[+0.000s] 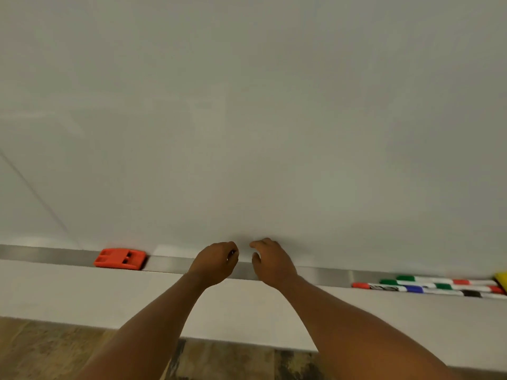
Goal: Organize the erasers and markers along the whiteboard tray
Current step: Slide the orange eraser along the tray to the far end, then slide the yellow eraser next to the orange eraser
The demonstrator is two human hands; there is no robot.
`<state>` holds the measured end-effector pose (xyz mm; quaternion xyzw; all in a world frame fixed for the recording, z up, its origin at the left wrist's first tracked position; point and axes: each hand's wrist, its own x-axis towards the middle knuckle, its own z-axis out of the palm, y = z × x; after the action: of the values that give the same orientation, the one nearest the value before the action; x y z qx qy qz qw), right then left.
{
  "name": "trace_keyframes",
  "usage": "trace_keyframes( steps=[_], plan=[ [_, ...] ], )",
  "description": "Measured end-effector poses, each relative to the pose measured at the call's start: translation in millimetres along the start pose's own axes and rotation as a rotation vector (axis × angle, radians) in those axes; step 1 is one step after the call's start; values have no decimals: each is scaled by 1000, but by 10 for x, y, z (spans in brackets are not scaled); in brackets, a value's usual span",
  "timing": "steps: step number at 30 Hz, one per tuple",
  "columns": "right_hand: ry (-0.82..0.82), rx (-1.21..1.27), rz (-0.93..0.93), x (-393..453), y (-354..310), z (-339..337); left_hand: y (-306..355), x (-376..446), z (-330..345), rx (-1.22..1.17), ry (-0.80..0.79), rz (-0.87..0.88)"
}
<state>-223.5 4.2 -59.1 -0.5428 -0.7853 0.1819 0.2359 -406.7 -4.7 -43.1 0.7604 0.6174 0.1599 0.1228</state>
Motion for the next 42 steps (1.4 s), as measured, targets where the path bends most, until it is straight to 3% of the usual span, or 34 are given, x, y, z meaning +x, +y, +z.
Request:
trace_keyframes(
  steps=[9, 14, 24, 35, 42],
  plan=[
    [99, -53, 205, -657, 993, -874, 1397, 374, 569, -29, -174, 208],
    [141, -73, 337, -973, 1490, -1270, 2136, 578, 892, 52, -370, 283],
    [262, -133, 544, -1545, 2518, -2028, 3544, 977, 1523, 65, -436, 436],
    [408, -213, 817, -2039, 3728, -2781, 4836, 1369, 2345, 1, -524, 441],
    [424, -230, 982, -2236, 4330, -3036, 5368, 1431, 2781, -197, -541, 222]
  ],
)
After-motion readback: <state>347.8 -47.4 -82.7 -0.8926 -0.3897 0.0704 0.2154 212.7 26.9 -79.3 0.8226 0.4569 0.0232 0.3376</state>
